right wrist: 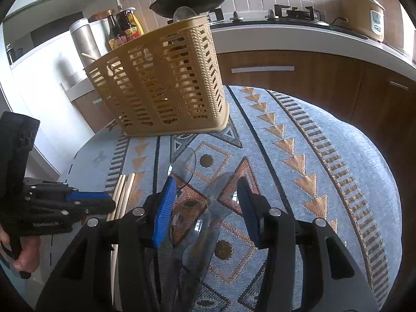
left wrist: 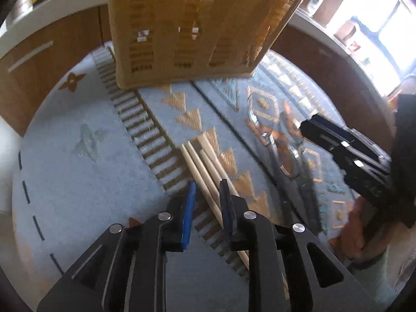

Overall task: Organize utensils
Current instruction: 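Grasp a pair of wooden chopsticks with the left tool while the right tool reaches clear spoons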

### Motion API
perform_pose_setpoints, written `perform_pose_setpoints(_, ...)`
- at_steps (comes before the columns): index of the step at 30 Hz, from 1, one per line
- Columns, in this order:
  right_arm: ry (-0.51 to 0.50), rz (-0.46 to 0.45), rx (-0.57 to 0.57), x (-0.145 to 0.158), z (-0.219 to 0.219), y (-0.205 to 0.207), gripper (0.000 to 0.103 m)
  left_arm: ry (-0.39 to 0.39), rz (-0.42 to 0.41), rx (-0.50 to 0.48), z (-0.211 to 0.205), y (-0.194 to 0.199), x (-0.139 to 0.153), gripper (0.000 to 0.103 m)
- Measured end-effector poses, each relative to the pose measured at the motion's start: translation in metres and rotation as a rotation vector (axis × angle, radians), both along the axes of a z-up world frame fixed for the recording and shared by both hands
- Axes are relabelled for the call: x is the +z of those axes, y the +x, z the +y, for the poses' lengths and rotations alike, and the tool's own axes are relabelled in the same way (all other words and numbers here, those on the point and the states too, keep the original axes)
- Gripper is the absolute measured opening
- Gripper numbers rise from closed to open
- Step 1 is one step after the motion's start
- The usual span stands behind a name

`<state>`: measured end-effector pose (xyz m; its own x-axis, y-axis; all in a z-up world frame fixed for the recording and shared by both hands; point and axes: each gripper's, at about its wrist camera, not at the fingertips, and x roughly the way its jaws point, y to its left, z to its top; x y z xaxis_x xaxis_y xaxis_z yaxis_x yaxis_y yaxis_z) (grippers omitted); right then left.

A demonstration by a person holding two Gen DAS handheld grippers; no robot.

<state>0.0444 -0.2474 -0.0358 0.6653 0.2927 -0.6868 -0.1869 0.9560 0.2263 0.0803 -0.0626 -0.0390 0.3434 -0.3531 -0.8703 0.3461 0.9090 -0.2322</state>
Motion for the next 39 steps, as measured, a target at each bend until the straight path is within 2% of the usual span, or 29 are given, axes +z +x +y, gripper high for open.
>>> perform_pose_setpoints(6, 0.005, -0.003, -0.011, 0.0, -0.002, -0.001, 0.047, 0.108, -0.021, 0.016, -0.021, -0.002, 0.003, 0.026)
perform_pose_setpoints(8, 0.007, -0.009, -0.023, 0.001, -0.003, -0.002, 0.047, 0.115, -0.014, 0.016, -0.032, 0.002, 0.003, 0.033)
perform_pose_setpoints(12, 0.026, -0.018, -0.052, 0.003, -0.01, -0.005, 0.047, 0.122, -0.027, 0.018, -0.037, 0.002, 0.002, 0.033)
perform_pose_setpoints(13, 0.033, -0.016, -0.057, 0.002, -0.012, -0.004, 0.047, 0.132, -0.036, 0.017, -0.036, 0.001, 0.001, 0.028)
perform_pose_setpoints(16, 0.059, 0.0, -0.059, 0.001, -0.017, -0.002, 0.047, 0.14, -0.064, -0.021, -0.035, -0.004, 0.0, 0.023)
perform_pose_setpoints(17, 0.062, 0.004, -0.057, 0.0, -0.017, -0.001, 0.047, 0.143, -0.067, -0.036, -0.035, -0.004, -0.001, 0.015)
perform_pose_setpoints(21, 0.064, 0.01, -0.052, -0.001, -0.016, -0.001, 0.047, 0.19, -0.081, -0.132, -0.036, -0.01, 0.003, 0.013)
perform_pose_setpoints(23, 0.066, 0.015, -0.062, -0.002, -0.017, 0.0, 0.047, 0.182, -0.063, -0.147, -0.036, -0.008, 0.004, 0.009)
perform_pose_setpoints(29, 0.096, 0.031, -0.073, -0.004, -0.023, 0.003, 0.047, 0.114, -0.004, -0.132, -0.02, -0.001, 0.006, 0.009)
perform_pose_setpoints(36, 0.092, 0.029, -0.063, -0.003, -0.021, 0.001, 0.047, 0.148, 0.023, -0.088, 0.009, -0.004, 0.006, 0.008)
perform_pose_setpoints(39, 0.087, 0.029, -0.06, -0.003, -0.02, 0.001, 0.047, 0.095, 0.053, -0.072, 0.022, -0.002, 0.007, 0.008)
